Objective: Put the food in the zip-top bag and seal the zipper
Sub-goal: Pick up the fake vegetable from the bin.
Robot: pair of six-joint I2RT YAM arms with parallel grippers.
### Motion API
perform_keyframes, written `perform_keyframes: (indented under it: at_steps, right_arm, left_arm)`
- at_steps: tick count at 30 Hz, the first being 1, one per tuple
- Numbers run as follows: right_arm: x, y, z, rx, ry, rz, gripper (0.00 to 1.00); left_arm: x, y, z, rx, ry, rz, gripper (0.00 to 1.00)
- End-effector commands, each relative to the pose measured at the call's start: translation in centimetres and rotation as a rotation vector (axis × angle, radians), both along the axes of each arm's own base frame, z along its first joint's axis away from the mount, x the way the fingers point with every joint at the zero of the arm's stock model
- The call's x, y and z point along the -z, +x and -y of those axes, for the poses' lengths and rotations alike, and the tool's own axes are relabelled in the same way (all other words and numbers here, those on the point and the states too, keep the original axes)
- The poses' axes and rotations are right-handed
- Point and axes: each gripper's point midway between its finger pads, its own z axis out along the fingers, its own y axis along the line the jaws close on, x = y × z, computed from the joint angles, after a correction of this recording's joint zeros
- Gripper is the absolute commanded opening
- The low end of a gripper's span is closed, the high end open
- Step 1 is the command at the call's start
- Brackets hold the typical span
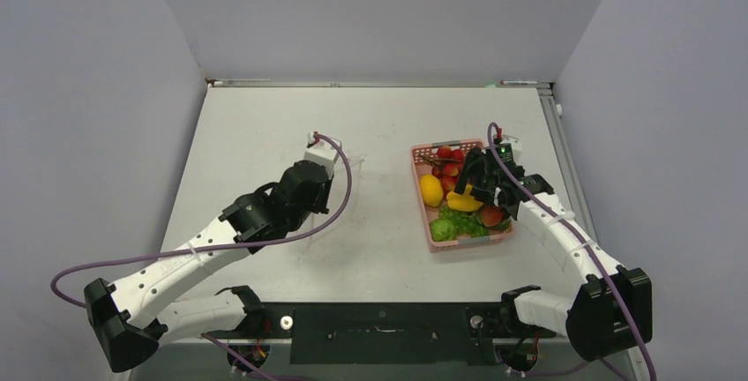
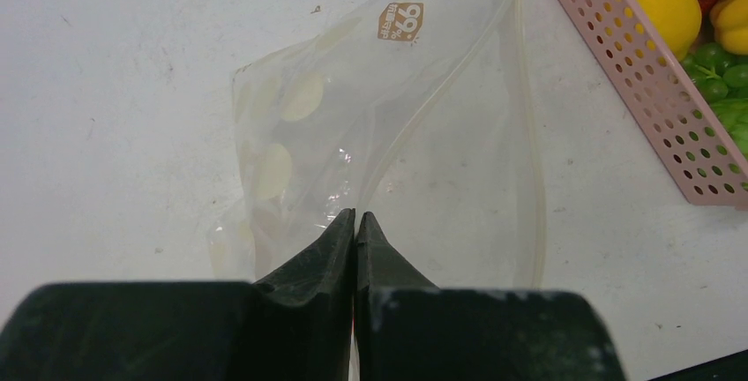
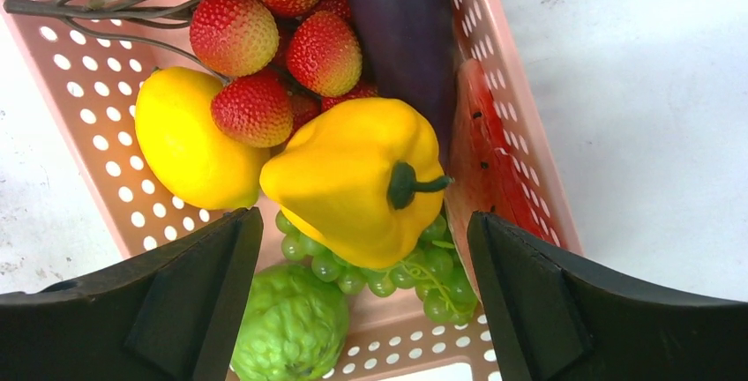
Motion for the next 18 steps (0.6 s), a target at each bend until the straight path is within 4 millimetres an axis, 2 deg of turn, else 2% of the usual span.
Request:
perform_keyframes:
  at_steps: [1,5,9,18]
  right_arm:
    - [0.2,2.2,-0.6,-0.004,0.026,0.043,0.9]
    - [1.2,2.9,-1.3,-0.031,0.058,0.037,0.9]
    - [2.1,3.4,-0.9,-0.027,0.051,0.028,0.9]
    - [3.6,3.3,-0.6,-0.066,0.083,0.014,0.9]
  left_arm:
    - [-1.2,0.1,0.3,0.008,-0.046,0.044,0.0]
    - [-1.1,0.1,0.1,0.005,-0.039,0.044,0.0]
    - [-0.9,0.1,-0.1,0.0,-0.031,0.044,0.0]
    - [-0.6,0.2,-0.1,-0.003,-0.018,0.039,0.0]
